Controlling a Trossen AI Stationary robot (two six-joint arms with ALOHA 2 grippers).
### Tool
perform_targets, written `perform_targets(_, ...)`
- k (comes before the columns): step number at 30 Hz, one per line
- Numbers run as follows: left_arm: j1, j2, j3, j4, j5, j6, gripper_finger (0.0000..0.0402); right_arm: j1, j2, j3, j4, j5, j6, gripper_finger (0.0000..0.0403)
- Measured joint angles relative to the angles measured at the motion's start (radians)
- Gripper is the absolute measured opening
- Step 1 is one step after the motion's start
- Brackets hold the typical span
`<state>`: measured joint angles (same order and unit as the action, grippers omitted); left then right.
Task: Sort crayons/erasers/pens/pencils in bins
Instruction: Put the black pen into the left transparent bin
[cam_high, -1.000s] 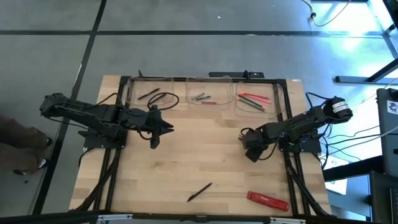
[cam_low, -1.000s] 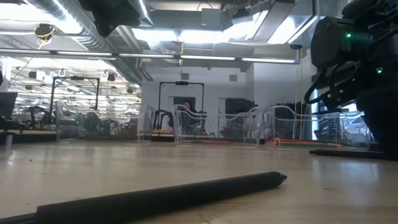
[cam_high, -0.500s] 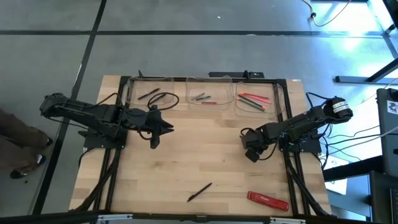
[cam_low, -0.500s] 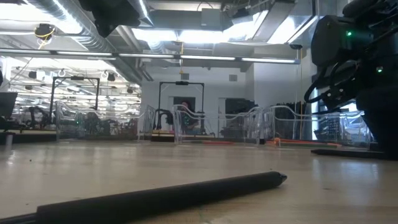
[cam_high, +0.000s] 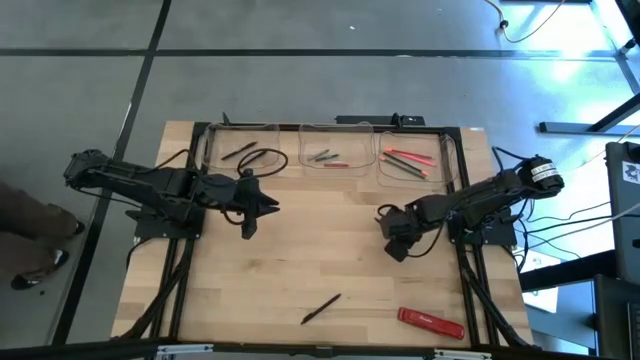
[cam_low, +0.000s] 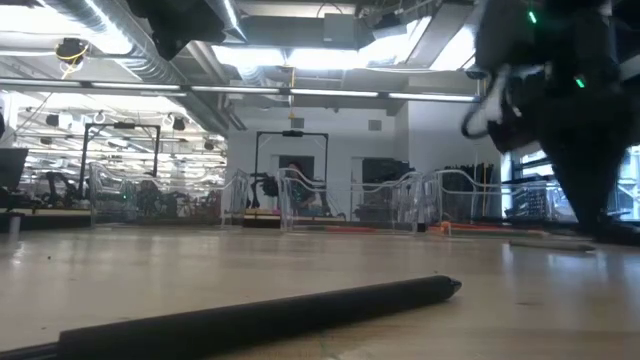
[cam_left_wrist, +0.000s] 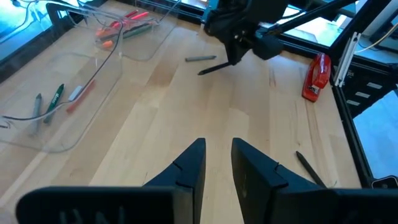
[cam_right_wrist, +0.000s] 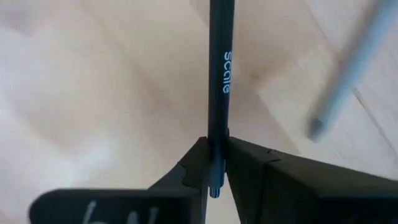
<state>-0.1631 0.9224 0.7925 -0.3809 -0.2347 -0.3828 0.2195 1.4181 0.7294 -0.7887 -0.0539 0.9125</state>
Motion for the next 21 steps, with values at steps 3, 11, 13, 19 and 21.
perform_targets(3,0.0,0.0,0.0,0.0,0.0,0.0,0.0069,-0.003,-0.002,0.065,0.011,0.0,-0.025,0.0049)
perform_targets(11,0.0,0.0,0.0,0.0,0.0,-0.001,0.0069,-0.055,0.033,0.287,0.006,-0.012,-0.254,0.0047)
perform_targets(13,0.0,0.0,0.0,0.0,0.0,-0.001,0.0069,-0.071,0.061,0.348,0.004,-0.001,-0.329,0.0047)
perform_targets(19,0.0,0.0,0.0,0.0,0.0,-0.001,0.0069,-0.118,0.207,0.522,-0.001,-0.001,-0.539,0.0047)
perform_targets(21,0.0,0.0,0.0,0.0,0.0,-0.004,0.0069,-0.136,0.267,0.586,0.0,0.001,-0.602,0.0047)
